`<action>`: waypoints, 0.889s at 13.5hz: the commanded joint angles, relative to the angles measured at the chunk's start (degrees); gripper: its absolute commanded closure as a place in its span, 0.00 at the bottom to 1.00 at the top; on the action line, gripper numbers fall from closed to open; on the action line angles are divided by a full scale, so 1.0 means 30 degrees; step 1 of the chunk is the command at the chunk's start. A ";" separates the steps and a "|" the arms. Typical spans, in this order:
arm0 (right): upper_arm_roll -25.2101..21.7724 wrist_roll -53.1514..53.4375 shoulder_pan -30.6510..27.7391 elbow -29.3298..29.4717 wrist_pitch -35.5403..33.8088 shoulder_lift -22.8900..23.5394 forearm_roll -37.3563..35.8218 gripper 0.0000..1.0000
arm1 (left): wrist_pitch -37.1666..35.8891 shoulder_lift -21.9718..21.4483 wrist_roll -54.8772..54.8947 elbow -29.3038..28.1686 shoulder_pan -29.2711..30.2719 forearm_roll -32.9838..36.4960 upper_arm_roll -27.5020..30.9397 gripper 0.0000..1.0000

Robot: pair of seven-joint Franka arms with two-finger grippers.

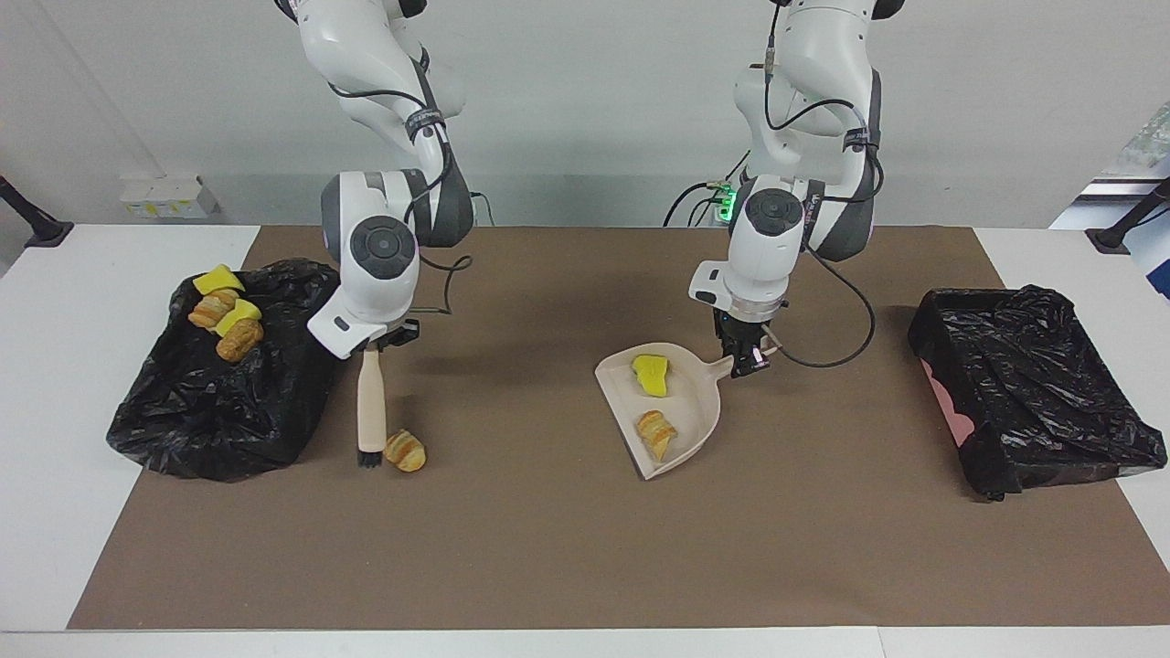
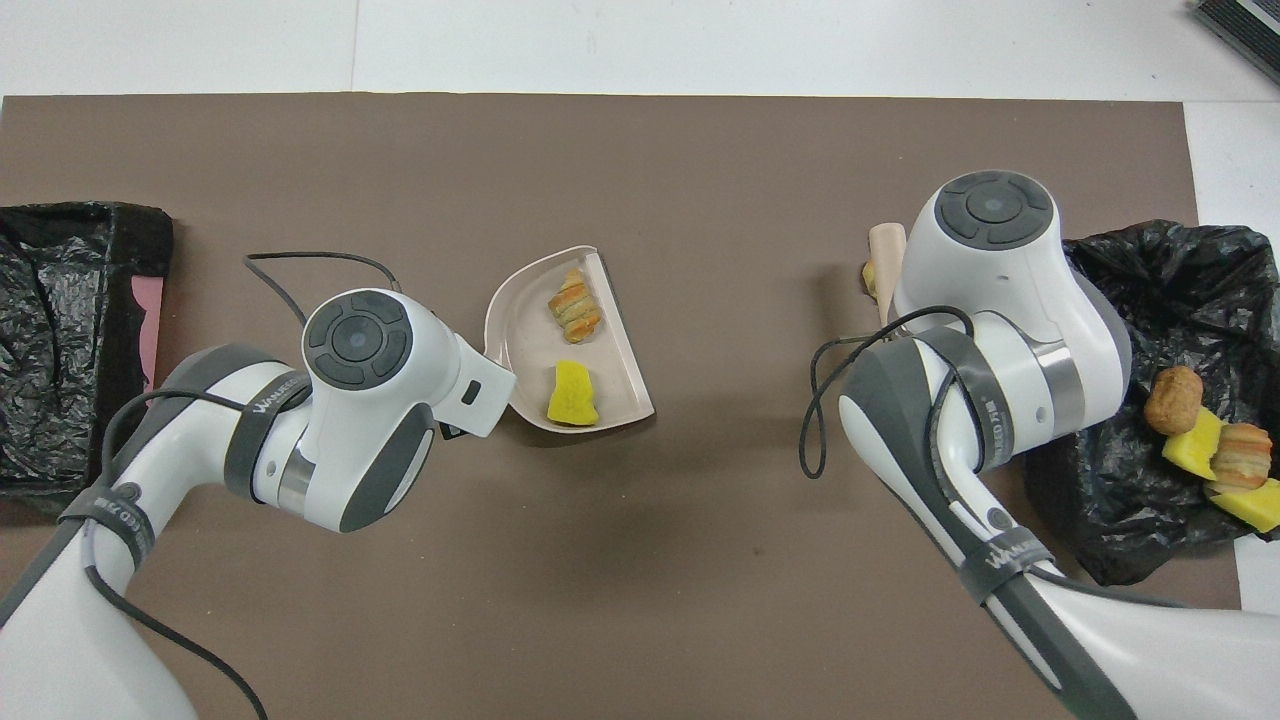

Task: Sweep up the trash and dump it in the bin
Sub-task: 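Draw the brush back toward the far bread piece with the right gripper, then sweep the last bread piece into the dustpan with the right gripper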

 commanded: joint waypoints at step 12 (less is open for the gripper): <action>0.2719 -0.1478 0.1383 0.0230 0.2289 0.1895 0.3565 1.00 | 0.0302 -0.0620 -0.0396 -0.0706 0.0172 0.0468 -0.0102 1.00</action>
